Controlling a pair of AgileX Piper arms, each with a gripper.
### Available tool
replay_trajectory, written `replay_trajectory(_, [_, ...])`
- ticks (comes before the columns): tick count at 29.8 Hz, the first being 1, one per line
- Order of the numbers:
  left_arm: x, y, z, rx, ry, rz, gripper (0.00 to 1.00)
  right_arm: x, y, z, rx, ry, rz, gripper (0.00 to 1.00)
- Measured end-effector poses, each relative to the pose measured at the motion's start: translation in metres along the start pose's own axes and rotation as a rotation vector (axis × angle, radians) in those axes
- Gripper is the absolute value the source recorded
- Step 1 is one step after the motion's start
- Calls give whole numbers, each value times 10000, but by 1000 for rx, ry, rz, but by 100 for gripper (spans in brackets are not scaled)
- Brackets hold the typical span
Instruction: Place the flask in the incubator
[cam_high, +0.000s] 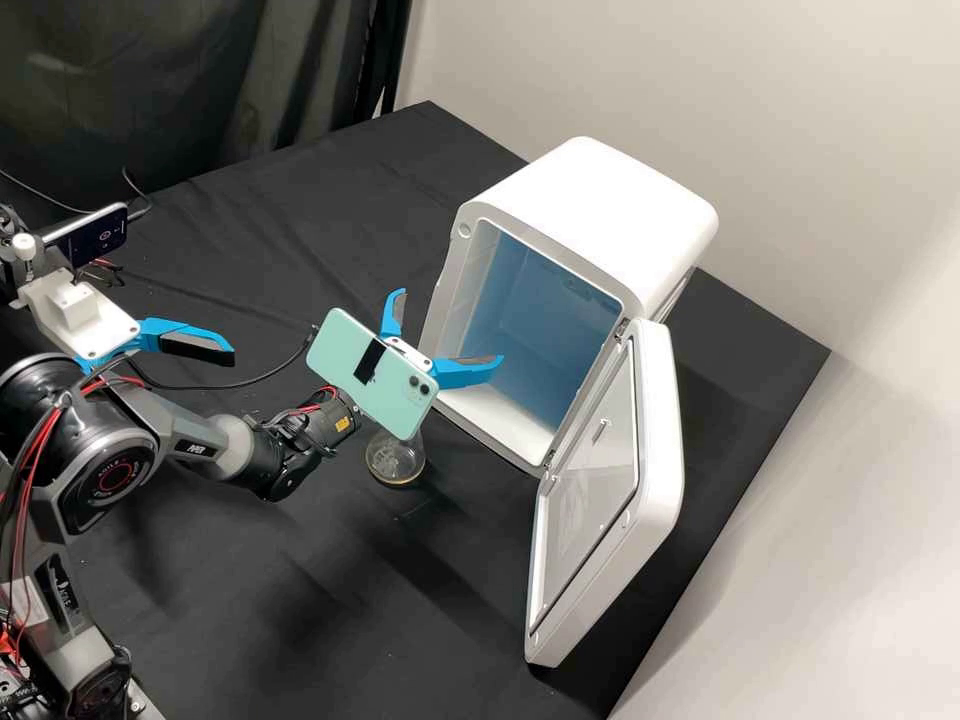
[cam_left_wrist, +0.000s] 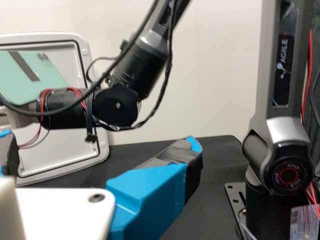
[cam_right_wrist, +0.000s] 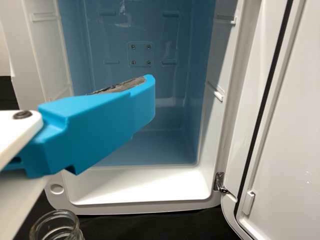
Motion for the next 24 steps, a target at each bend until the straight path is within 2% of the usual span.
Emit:
replay_trajectory(4, [-130, -128, -9, -1, 5, -51, 100, 0, 0, 0, 0, 0, 0, 100])
replay_trajectory(5, [-194, -163, -19, -2, 10, -66, 100, 0, 0, 0, 0, 0, 0, 100])
replay_trajectory(14, [-533, -246, -197, 2, 66, -48, 100, 0, 0, 0, 0, 0, 0, 100])
replay_trajectory(19, [-660, -269, -292, 0, 107, -44, 100, 0, 0, 0, 0, 0, 0, 100])
replay_trajectory(24, [-772, -258, -381, 3, 145, -31, 100, 0, 0, 0, 0, 0, 0, 100])
